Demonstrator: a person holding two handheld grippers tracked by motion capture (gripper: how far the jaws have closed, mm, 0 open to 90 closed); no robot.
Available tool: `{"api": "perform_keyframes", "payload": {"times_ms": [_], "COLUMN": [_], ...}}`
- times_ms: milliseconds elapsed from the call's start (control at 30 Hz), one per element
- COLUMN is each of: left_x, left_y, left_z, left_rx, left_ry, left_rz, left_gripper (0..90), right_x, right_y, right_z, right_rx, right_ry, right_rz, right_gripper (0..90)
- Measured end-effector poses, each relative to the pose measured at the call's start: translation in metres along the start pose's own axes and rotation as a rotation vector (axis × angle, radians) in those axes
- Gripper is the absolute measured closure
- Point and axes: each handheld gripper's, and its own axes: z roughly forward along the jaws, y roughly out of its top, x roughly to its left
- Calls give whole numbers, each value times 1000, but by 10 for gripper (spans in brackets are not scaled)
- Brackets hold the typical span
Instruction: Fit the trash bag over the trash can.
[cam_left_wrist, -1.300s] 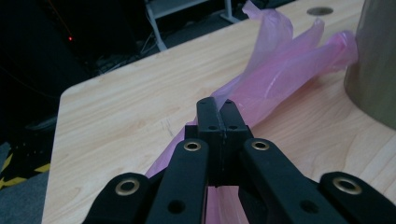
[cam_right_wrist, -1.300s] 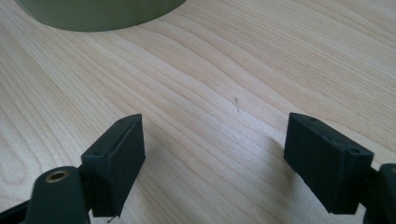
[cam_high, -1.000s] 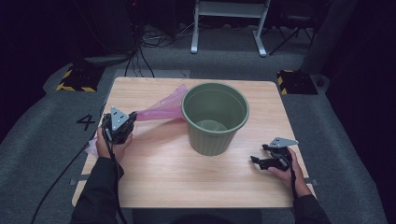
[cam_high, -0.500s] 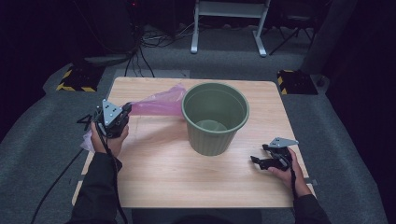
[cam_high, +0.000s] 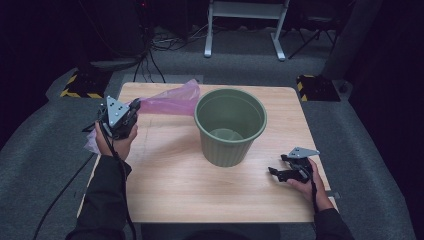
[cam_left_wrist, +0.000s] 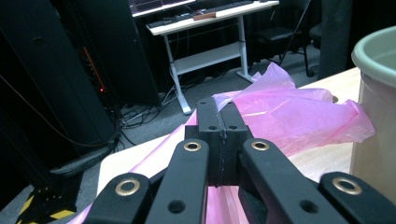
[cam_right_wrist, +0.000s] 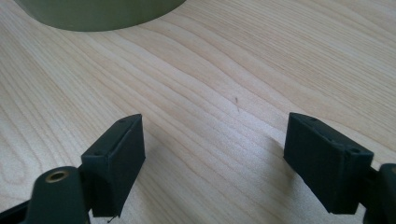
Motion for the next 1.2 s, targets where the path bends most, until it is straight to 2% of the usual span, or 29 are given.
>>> {"api": "perform_keyframes", "payload": {"times_ms": [333, 400, 700, 800, 867, 933, 1000, 1133, 1200], "left_x": [8, 12, 12, 15, 21, 24, 30, 31, 27], "left_y": [25, 32, 52, 58, 67, 70, 77, 82, 86], "left_z": [-4, -7, -12, -12, -14, -15, -20, -24, -28], "left_rx": [-49, -71, -98, -107, -114, -117, -140, -155, -169], "left_ry": [12, 7, 14, 22, 47, 54, 65, 58, 44], "left_rz": [4, -13, 12, 10, 16, 16, -1, -7, 5], "left_gripper": [900, 900, 900, 900, 900, 900, 900, 900, 900], "right_x": [0, 0, 0, 0, 0, 0, 0, 0, 0], "right_y": [0, 0, 0, 0, 0, 0, 0, 0, 0], "right_z": [0, 0, 0, 0, 0, 0, 0, 0, 0], "right_rx": [0, 1, 0, 0, 1, 0, 0, 0, 0], "right_ry": [0, 0, 0, 0, 0, 0, 0, 0, 0], "right_rz": [0, 1, 0, 0, 1, 0, 0, 0, 0], "right_gripper": [205, 205, 205, 205, 205, 205, 205, 205, 205]}}
